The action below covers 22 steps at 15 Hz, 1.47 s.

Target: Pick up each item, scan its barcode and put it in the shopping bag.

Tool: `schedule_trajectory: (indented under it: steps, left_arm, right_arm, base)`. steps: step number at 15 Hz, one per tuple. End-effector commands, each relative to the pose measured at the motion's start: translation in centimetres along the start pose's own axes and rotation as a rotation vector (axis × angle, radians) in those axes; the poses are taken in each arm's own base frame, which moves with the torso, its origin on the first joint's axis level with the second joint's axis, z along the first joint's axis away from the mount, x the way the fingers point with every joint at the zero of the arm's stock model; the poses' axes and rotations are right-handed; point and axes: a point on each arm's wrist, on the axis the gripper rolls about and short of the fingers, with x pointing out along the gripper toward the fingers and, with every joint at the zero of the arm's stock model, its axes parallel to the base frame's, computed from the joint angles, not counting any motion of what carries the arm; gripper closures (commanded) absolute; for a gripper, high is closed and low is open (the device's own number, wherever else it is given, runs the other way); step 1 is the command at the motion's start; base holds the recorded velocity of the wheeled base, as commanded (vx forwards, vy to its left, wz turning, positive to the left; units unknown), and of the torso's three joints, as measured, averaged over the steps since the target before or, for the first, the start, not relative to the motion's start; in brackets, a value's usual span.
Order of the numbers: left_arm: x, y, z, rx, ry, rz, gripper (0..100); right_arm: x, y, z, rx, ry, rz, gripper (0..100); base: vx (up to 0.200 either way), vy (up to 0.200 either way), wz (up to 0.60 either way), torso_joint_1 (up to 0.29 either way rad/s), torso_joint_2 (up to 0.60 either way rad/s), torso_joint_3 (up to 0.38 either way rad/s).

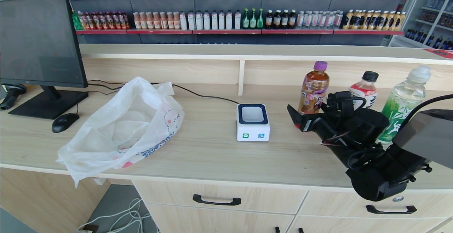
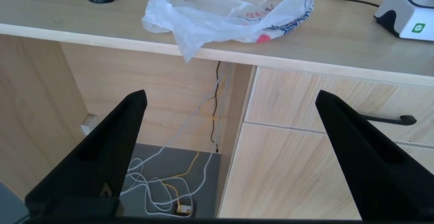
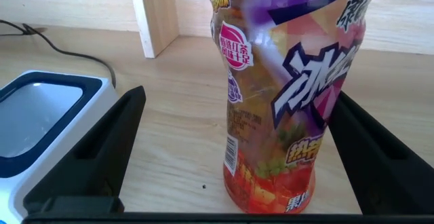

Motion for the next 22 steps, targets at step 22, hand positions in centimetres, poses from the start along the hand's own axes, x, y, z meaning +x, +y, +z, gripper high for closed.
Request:
schedule_trajectory:
  steps: [22]
  left_arm:
    - [0.0, 0.0, 0.0, 0.0, -0.003, 0.0, 0]
  right_arm:
    - [4.1, 0.1, -0.7, -0.036, -0.1, -0.01, 0]
  base:
    - [0.0, 0.0, 0.0, 0.0, 0.0, 0.0]
